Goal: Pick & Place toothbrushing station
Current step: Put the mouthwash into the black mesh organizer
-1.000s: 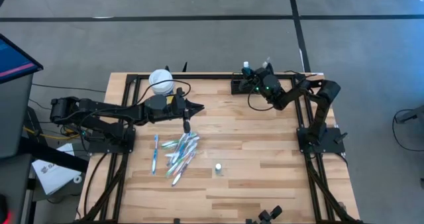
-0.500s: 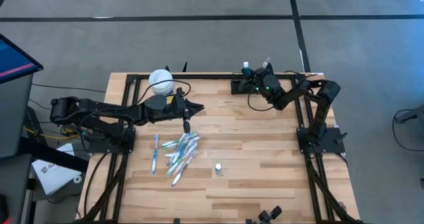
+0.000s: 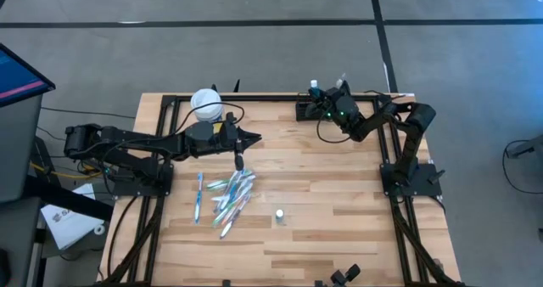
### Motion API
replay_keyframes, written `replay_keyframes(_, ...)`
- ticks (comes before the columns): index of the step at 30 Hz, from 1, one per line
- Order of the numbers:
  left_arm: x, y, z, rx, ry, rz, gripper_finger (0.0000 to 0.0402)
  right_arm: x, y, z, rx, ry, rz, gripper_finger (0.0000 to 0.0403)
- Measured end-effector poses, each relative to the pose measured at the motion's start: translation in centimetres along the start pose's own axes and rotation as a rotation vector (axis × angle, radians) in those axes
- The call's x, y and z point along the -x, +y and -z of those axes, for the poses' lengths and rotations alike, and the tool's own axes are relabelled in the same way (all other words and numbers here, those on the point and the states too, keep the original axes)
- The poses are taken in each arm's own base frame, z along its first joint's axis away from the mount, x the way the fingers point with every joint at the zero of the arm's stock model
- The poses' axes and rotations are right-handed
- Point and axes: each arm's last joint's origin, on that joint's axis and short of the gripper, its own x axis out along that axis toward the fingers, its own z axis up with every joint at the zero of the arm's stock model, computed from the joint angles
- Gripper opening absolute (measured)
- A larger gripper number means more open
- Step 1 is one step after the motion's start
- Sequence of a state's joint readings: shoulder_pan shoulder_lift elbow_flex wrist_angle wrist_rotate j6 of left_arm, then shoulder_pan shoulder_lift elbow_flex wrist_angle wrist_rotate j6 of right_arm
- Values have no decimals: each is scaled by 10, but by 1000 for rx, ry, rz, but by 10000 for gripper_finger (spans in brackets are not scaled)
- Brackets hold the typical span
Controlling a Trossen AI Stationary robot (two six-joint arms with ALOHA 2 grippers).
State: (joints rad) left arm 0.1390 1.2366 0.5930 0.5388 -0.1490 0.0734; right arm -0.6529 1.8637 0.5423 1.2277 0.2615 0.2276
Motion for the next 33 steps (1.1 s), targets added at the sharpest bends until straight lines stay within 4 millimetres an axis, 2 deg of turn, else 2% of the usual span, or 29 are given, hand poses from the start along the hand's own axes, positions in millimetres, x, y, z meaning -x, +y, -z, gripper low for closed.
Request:
replay_keyframes(11, 0, 0, 0, 0, 0, 0, 31, 0, 0, 2, 27, 19, 0, 96)
replay_keyframes(19, 0, 0, 0, 0, 0, 0, 31, 0, 0, 2, 25, 19, 0, 159)
replay_keyframes(23, 0, 0, 0, 0, 0, 0, 31, 0, 0, 2, 23, 20, 0, 176)
replay_keyframes(33, 0, 0, 0, 0, 0, 0, 31, 0, 1, 2, 23, 20, -1, 153)
